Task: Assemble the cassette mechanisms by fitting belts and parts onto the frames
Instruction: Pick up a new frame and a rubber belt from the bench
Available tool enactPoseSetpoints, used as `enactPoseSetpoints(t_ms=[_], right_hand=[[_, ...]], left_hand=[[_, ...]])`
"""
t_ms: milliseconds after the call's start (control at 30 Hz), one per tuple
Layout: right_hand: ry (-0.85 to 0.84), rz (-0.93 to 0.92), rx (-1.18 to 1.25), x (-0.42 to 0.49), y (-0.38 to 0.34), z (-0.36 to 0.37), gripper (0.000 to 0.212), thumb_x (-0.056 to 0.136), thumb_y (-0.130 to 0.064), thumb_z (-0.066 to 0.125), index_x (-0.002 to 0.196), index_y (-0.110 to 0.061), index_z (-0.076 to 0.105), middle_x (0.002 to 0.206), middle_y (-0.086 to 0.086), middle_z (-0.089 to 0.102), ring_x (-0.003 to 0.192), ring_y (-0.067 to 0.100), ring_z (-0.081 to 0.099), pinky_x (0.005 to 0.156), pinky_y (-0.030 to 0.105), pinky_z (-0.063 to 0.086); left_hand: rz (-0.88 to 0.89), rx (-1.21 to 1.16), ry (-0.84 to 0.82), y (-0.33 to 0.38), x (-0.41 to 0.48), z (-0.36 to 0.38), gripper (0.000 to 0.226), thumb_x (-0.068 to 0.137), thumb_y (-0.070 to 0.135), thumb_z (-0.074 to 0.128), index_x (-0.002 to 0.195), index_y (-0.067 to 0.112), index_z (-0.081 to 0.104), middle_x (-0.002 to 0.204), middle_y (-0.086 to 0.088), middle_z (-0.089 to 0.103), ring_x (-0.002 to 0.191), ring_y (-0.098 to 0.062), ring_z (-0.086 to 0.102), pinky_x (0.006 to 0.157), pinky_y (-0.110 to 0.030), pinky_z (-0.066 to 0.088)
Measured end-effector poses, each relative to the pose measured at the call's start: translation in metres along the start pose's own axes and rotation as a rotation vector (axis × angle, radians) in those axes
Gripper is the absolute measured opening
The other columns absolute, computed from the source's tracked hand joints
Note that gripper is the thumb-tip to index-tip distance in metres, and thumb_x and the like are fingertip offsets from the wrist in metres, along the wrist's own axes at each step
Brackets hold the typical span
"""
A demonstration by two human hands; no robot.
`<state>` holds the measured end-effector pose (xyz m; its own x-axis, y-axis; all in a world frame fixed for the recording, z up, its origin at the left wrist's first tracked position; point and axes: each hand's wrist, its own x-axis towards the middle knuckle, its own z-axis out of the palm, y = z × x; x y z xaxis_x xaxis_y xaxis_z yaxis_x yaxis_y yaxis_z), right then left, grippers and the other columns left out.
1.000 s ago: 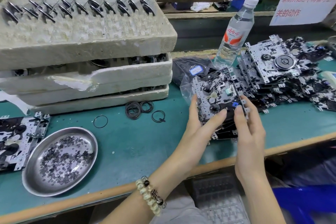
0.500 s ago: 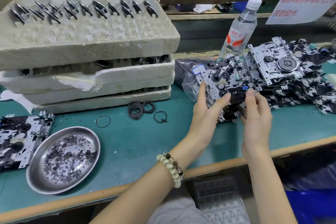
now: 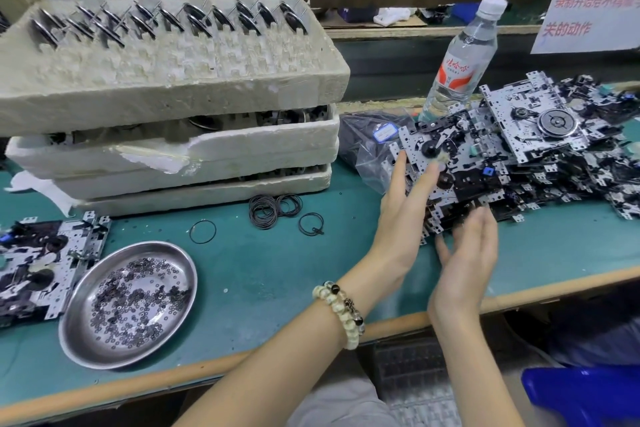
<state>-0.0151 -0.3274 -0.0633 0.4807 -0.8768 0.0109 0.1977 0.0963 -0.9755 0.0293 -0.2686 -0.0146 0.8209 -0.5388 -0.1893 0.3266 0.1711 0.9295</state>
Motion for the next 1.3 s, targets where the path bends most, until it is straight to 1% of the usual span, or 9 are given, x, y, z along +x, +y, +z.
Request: enactPoseSetpoints(t_ms=[100,233,500,667,833,900,1033,1133,1300], right_hand=[[-0.040,-0.023,0.006,-0.001,0.002,0.004,0.041,0.105,-0.036,0.040,0.143,-0.021,0.044,0.127,-0.017,0.057,0.115,-0.009,0.055,0.104,0.031,0.044],[-0.103,0.023,0.042,0.003,-0.001,0.000,0.044,0.105,-0.035,0.039,0.146,-0.019,0.040,0.147,-0.008,0.046,0.133,0.005,0.045,0.110,0.039,0.040],[-0.106,-0.081,-0.002,-0.015,-0.002,-0.010,0.053,0.095,-0.050,0.048,0.142,-0.026,0.039,0.148,-0.007,0.041,0.139,0.008,0.039,0.114,0.040,0.035],[-0.152,-0.192,-0.124,-0.036,0.009,-0.009,0.048,0.098,-0.038,0.045,0.144,-0.027,0.033,0.151,-0.012,0.036,0.137,-0.005,0.034,0.104,0.011,0.034],[-0.218,-0.269,-0.310,-0.046,0.013,0.000,0.060,0.093,-0.038,0.051,0.147,-0.023,0.030,0.151,-0.012,0.032,0.143,0.003,0.027,0.118,0.037,0.028],[-0.185,-0.379,-0.442,-0.050,0.012,0.002,0.060,0.094,-0.037,0.051,0.147,-0.013,0.035,0.150,-0.003,0.035,0.143,0.012,0.030,0.118,0.044,0.028],[-0.195,-0.815,-0.736,-0.052,0.004,0.009,0.037,0.095,-0.017,0.053,0.129,-0.003,0.059,0.136,0.018,0.048,0.128,0.034,0.041,0.114,0.035,0.026],[-0.185,-1.112,-0.867,-0.034,-0.016,0.023,0.024,0.094,-0.010,0.056,0.112,-0.005,0.071,0.128,0.021,0.057,0.123,0.039,0.044,0.106,0.051,0.036],[-0.211,-1.336,-1.180,0.013,-0.068,0.060,0.022,0.095,-0.017,0.053,0.094,-0.010,0.073,0.115,0.010,0.067,0.118,0.035,0.055,0.112,0.056,0.025]], left_hand=[[0.016,-0.004,-0.003,0.000,0.002,-0.003,0.098,0.065,0.081,0.052,0.153,0.053,0.021,0.159,0.026,0.027,0.149,-0.004,0.021,0.123,-0.049,0.017],[0.025,0.014,-0.008,0.003,0.008,-0.008,0.098,0.065,0.078,0.054,0.153,0.053,0.020,0.160,0.024,0.026,0.149,-0.006,0.024,0.123,-0.048,0.019],[0.000,0.072,0.041,-0.008,0.016,-0.037,0.078,0.091,0.063,0.049,0.159,0.037,0.019,0.164,0.018,0.020,0.151,-0.013,0.020,0.124,-0.048,0.018],[0.032,0.046,0.134,0.000,0.020,-0.055,0.066,0.105,0.046,0.041,0.161,0.023,0.013,0.167,0.014,0.012,0.152,-0.005,0.015,0.125,-0.045,0.017],[0.045,-0.004,0.113,0.011,0.021,-0.065,0.062,0.107,0.041,0.035,0.160,0.025,0.008,0.166,0.014,0.011,0.150,-0.002,0.017,0.125,-0.043,0.018],[0.059,0.013,0.078,0.010,0.020,-0.066,0.062,0.108,0.040,0.035,0.161,0.027,0.005,0.166,0.016,0.008,0.150,-0.002,0.015,0.125,-0.043,0.018],[0.086,0.067,0.032,0.011,0.023,-0.071,0.063,0.107,0.043,0.034,0.161,0.029,0.004,0.167,0.016,0.006,0.151,-0.002,0.015,0.125,-0.043,0.017],[0.120,0.151,0.025,0.010,0.027,-0.075,0.061,0.106,0.045,0.040,0.160,0.033,0.014,0.166,0.014,0.013,0.149,-0.002,0.017,0.124,-0.041,0.017],[0.177,0.426,0.027,0.010,0.033,-0.072,0.035,0.102,0.023,0.046,0.136,0.019,0.053,0.140,0.001,0.055,0.125,-0.008,0.049,0.103,-0.030,0.037]])
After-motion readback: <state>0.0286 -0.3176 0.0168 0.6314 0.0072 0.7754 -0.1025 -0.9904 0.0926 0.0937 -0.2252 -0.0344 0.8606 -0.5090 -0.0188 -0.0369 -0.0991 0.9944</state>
